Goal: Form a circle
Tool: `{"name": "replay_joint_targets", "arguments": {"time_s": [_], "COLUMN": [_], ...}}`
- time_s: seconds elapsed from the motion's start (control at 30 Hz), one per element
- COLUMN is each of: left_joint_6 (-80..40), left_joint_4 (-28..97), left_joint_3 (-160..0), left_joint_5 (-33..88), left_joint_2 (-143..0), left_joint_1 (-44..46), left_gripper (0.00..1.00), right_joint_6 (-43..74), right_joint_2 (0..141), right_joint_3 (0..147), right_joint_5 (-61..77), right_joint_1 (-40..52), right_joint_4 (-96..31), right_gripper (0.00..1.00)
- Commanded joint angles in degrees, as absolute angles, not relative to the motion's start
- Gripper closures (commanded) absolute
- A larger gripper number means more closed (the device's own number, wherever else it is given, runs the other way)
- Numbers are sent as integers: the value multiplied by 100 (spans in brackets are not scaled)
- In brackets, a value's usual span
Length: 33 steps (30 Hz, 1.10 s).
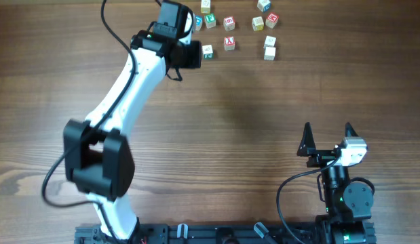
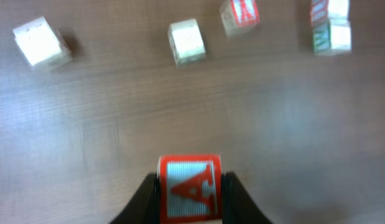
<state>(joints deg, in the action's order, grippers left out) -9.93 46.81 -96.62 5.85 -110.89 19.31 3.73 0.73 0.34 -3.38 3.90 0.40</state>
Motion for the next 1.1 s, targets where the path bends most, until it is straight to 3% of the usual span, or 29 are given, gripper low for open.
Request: {"name": "replay_joint_targets", "arguments": {"time_s": [0.0,0.23,0.57,0.83,0.97,1.07], "left_joint_6": [-1542,-2571,-3697,-3701,-3999,-4305], "left_joint_4": [5690,4547,2473,1597,1500,1562], "left_joint_3": [-9660,-8427,-6565,-6508,-6508,-6508], "left_joint_5": [567,-399,-185,-543,-569,-1063], "left_joint_2": [-10757,-10774,-10774,-10840,-10877,-10877], "left_joint_1": [2281,2792,2797,2812,2945,3105], "left_gripper": [96,96,96,96,87,86], "right_joint_6": [303,303,303,301,303,301], "right_joint_2": [27,27,27,27,27,27], "right_joint_3": [30,30,30,30,30,30], "right_joint_5": [-250,-250,-250,-250,-250,-250], "right_joint_1": [364,364,364,364,364,364], "right_joint_4": [56,56,56,56,56,56], "right_gripper": [0,0,0,0,0,0]}}
